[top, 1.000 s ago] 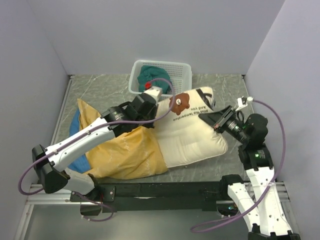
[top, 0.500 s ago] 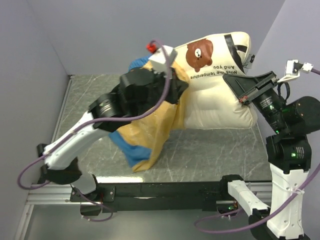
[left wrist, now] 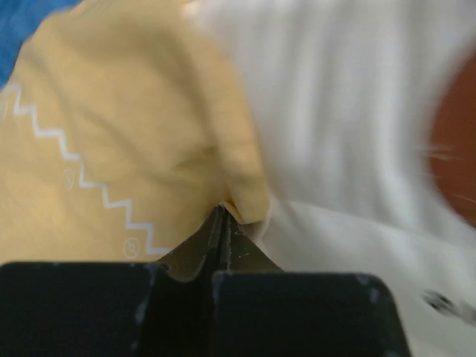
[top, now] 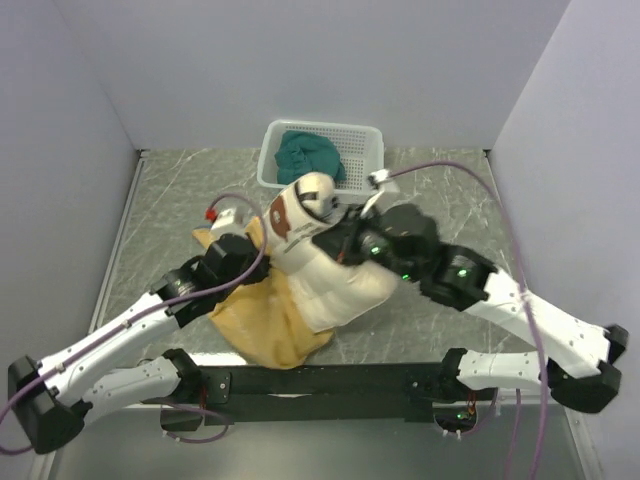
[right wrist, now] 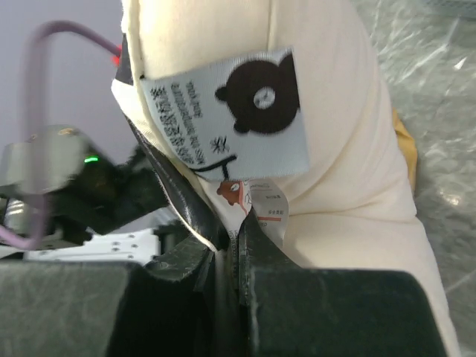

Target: Put the pillow into the pillowcase

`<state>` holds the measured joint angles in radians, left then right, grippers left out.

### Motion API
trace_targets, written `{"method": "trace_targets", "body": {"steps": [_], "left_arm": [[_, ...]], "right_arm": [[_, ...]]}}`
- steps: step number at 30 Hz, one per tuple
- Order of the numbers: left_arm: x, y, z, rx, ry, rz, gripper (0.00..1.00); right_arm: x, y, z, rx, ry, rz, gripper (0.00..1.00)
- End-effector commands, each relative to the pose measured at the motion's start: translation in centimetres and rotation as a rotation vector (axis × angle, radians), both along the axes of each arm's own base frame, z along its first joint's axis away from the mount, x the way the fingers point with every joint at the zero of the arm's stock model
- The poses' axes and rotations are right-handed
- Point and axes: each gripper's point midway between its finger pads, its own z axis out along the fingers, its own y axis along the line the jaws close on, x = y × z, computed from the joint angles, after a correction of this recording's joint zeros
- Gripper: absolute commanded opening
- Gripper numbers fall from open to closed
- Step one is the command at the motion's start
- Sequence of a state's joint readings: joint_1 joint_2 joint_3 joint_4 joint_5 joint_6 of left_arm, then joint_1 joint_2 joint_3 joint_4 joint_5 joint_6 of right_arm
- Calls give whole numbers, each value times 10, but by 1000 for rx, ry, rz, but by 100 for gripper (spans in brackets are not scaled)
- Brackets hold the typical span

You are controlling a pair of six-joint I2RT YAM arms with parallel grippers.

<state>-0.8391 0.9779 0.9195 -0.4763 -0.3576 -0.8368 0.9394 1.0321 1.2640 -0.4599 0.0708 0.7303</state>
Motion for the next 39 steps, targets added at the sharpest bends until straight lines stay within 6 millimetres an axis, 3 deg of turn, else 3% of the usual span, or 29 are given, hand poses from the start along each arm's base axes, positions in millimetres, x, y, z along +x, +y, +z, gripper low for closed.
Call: {"method": "trace_targets", "body": {"steps": [1,2,3,4,5,7,8,10,11,14,17,19,21,22,23,24,25,26,27,28,29,30,31,34,37,38,39], "left_arm": [[1,23,-20,-238,54,159,1],[3,26,-30,-268,60,174,1],[2,26,-33,-279,67,170,1],[2,27,-34,-288,65,173,1],[3,30,-32,-288,59,180,1],[7,28,-11,-307,10,150,1],[8,26,-2,-315,-4,139,1],[13,20,32,-317,-62,91,1],[11,14,43,-322,-69,56,1],[8,-5,82,-356,-132,-71,1],[1,-27,118,-413,-199,-214,1],[2,-29,133,-437,-223,-222,2],[7,-24,133,-430,-215,-177,3],[7,-24,128,-424,-194,-167,5],[11,-17,113,-387,-161,-117,6],[16,-10,105,-367,-151,-69,6],[16,-7,84,-352,-109,-41,6],[15,-2,71,-343,-80,-15,5],[15,3,60,-343,-64,16,4],[13,15,37,-343,-30,77,4],[11,23,25,-347,-12,114,4],[9,30,14,-352,0,143,4],[4,45,-7,-365,16,217,5],[-6,74,-45,-378,45,348,9],[-14,89,-71,-362,73,415,11],[-14,93,-74,-356,73,432,11],[-16,95,-81,-348,79,439,12]], "right_arm": [[-36,69,35,115,-80,97,0],[-39,97,15,63,-60,131,0],[-63,120,34,92,-77,210,0],[-69,137,32,72,-70,242,0],[-75,167,40,69,-74,283,0],[-94,192,48,35,-99,341,0],[-94,207,82,79,-138,342,0],[-90,207,102,36,-193,317,0],[-86,208,134,90,-229,301,0],[-73,203,162,124,-272,280,0],[-70,206,160,118,-274,270,0],[-70,202,165,140,-280,264,0],[-65,206,144,96,-266,247,0],[-62,204,140,84,-263,233,0],[-55,207,116,30,-246,213,0],[-51,210,106,25,-238,202,0],[-49,207,101,28,-229,194,0],[-48,212,62,-24,-184,200,0],[-46,217,58,11,-176,206,0],[-48,217,51,19,-166,219,0],[-50,221,22,-12,-132,229,0],[-57,227,19,12,-123,268,0],[-61,231,2,-7,-104,293,0],[-82,244,-9,12,-83,376,1],[-93,248,-12,-9,-99,406,19],[-94,246,-12,-12,-103,412,33],[-95,245,-10,-3,-109,418,37]]}}
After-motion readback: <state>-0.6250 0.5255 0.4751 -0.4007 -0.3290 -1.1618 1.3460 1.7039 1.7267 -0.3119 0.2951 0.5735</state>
